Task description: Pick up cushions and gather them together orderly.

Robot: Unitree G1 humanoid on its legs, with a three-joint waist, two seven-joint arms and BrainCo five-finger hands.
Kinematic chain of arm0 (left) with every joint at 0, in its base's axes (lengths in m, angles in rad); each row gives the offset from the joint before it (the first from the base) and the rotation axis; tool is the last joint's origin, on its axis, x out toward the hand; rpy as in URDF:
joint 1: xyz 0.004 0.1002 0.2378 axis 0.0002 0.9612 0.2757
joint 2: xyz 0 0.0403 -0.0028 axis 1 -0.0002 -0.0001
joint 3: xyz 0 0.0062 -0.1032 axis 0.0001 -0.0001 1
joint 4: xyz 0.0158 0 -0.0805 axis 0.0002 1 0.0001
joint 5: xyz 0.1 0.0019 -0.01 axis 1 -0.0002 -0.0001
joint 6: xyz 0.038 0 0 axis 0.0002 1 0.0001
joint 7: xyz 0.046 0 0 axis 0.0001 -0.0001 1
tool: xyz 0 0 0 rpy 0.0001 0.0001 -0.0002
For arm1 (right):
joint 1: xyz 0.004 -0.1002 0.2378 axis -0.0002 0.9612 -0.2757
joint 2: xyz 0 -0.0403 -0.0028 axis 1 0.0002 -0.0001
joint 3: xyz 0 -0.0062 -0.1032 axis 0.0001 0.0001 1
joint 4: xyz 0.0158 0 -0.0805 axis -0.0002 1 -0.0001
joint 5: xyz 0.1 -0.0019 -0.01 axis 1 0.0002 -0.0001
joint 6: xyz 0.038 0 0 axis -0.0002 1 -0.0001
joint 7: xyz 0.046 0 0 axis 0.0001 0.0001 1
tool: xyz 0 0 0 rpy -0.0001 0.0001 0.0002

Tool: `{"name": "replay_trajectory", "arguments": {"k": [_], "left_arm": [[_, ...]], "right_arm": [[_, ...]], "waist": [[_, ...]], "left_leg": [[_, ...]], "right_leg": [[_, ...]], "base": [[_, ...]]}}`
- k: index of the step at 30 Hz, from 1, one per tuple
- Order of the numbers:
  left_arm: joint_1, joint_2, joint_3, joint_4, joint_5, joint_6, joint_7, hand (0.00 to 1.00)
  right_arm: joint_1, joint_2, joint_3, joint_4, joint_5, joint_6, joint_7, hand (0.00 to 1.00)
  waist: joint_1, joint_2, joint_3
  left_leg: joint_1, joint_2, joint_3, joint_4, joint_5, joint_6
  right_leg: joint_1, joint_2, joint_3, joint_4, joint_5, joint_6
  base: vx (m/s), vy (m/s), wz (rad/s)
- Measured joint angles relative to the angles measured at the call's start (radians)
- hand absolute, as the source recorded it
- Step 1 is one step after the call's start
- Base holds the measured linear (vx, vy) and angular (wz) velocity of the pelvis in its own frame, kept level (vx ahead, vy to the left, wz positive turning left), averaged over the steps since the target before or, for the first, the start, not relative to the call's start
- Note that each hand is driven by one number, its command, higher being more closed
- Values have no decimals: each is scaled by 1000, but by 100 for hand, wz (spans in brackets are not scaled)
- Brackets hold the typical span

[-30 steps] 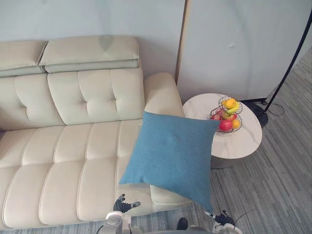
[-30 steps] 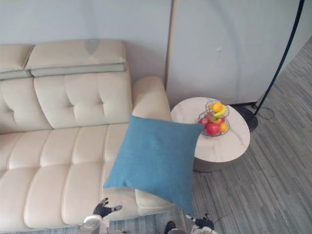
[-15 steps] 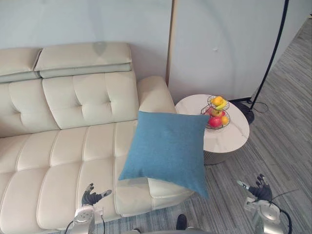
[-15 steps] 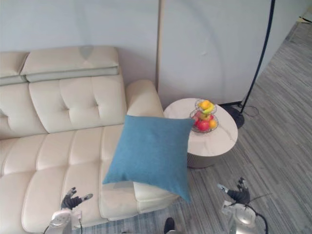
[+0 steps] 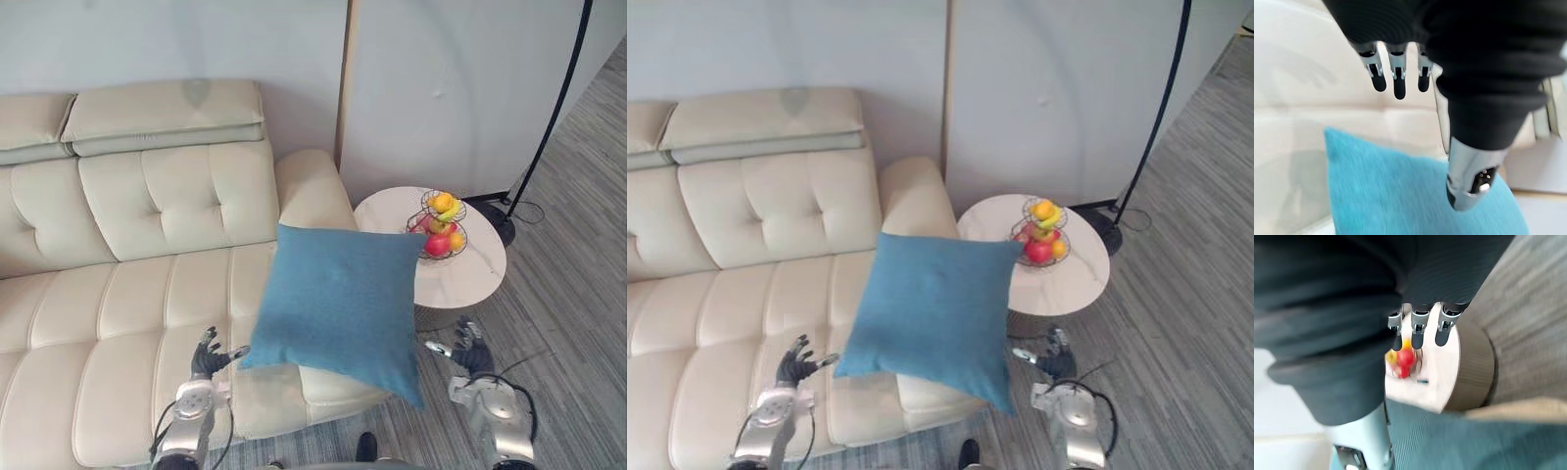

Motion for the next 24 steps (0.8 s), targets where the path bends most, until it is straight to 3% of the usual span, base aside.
{"name": "replay_trajectory", "arguments": {"k": [3, 12, 14, 17, 24], "left_arm": [[-36, -8, -50, 33, 1, -3, 18, 0], [-220, -25, -173, 109, 11, 2, 59, 0], [-311, -24, -185, 120, 12, 2, 79, 0], [-381, -20, -204, 120, 22, 3, 98, 0], [-434, -10, -246, 116, 23, 2, 129, 0]], "right_arm": [[-33, 18, 44, 46, 8, 1, -10, 0], [-218, 44, 132, 160, 25, 3, -76, 0], [-284, 39, 136, 160, 25, 2, -103, 0], [-322, 35, 142, 149, 26, -6, -127, 0], [-356, 34, 154, 138, 68, -41, -150, 0]], "waist": [[0, -13, 15], [-1, -30, 136], [-1, -34, 192], [-2, -41, 228], [-1, -45, 250]], "left_leg": [[-34, -6, -4, 1, 7, 10], [-181, -27, -14, 18, 55, 24], [-254, -20, -14, 81, 49, 25], [-330, -16, -6, 140, 38, 31], [-400, -17, 6, 182, 14, 32]], "right_leg": [[-28, -5, 0, -2, 10, 0], [-167, -29, -1, 2, 59, -3], [-231, -37, 2, 52, 60, -5], [-303, -45, 17, 95, 60, -5], [-368, -54, 37, 120, 54, 2]], "base": [[-84, -9, 1], [-89, -9, 5], [-104, 0, 4], [-103, 0, -3], [-83, 1, -2]]}}
